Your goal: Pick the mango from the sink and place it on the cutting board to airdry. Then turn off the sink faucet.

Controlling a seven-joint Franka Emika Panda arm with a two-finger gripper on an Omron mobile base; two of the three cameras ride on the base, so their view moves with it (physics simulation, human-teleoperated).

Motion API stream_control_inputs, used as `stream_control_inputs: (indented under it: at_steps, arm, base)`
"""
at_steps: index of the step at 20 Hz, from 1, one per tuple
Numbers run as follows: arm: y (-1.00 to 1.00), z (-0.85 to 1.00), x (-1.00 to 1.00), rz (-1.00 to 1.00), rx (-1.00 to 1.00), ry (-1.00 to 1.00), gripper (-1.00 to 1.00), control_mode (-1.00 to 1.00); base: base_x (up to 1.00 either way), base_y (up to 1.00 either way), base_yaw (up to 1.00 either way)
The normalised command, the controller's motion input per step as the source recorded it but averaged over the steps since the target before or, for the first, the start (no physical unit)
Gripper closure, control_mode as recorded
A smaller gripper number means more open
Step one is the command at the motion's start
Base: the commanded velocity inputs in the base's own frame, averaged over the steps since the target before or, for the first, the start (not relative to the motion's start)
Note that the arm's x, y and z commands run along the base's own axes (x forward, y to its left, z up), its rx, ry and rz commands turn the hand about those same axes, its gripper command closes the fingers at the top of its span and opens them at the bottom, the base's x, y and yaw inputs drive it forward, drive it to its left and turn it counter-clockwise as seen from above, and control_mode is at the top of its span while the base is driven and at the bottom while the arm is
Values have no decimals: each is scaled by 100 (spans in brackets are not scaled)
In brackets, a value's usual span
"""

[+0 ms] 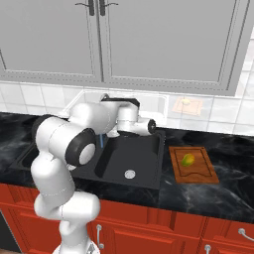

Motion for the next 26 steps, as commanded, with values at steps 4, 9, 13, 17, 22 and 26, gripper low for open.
stream_control_inputs:
  at_steps: [4,9,13,17,22,26]
  arm:
    - [0,0,26,0,0,0,-100,-100]
    - [0,-3,25,0,0,0,-100,-100]
    - [0,-10,25,0,0,0,-100,-100]
    - [0,-20,15,0,0,0,-100,-100]
    - [0,-17,15,0,0,0,-100,-100]
    - [0,-12,13,0,0,-1,-100,-100]
  base:
    - [0,0,0]
    - [0,0,0]
    - [0,0,0]
    - [0,0,0]
    - [0,0,0]
    - [0,0,0]
